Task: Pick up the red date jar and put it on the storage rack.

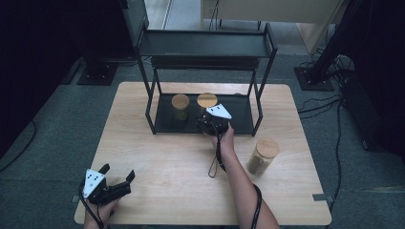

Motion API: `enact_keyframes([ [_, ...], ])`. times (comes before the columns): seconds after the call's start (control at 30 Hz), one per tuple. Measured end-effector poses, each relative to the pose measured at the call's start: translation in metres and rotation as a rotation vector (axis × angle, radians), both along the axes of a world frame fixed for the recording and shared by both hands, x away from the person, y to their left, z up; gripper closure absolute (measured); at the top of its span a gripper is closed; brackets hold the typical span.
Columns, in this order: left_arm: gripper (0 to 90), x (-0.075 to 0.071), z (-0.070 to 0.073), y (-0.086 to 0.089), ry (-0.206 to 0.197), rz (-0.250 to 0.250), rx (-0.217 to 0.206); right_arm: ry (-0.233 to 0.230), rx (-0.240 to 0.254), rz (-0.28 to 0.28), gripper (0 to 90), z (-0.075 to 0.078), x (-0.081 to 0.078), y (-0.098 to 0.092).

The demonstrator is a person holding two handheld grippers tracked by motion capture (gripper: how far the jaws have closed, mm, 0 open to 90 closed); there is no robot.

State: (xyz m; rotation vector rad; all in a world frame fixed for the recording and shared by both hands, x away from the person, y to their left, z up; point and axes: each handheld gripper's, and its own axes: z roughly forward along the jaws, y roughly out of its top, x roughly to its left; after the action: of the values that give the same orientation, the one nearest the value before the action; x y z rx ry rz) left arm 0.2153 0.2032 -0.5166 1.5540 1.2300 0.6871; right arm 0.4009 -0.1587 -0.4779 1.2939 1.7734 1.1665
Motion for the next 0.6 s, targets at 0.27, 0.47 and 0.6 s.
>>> enact_keyframes([
  [0.27,0.0,0.0,0.0,0.001,0.0,-0.003,-0.006,0.001,-0.008,0.005,26.0,-0.004,0.01,0.007],
  [0.47,0.0,0.0,0.0,0.001,-0.001,-0.005,-0.005,-0.021,0.006,0.0,26.0,-0.008,0.016,0.007],
  [0.6,0.0,0.0,0.0,0.0,0.0,-0.004,-0.005,-0.018,0.005,-0.012,26.0,-0.008,0.022,0.008],
])
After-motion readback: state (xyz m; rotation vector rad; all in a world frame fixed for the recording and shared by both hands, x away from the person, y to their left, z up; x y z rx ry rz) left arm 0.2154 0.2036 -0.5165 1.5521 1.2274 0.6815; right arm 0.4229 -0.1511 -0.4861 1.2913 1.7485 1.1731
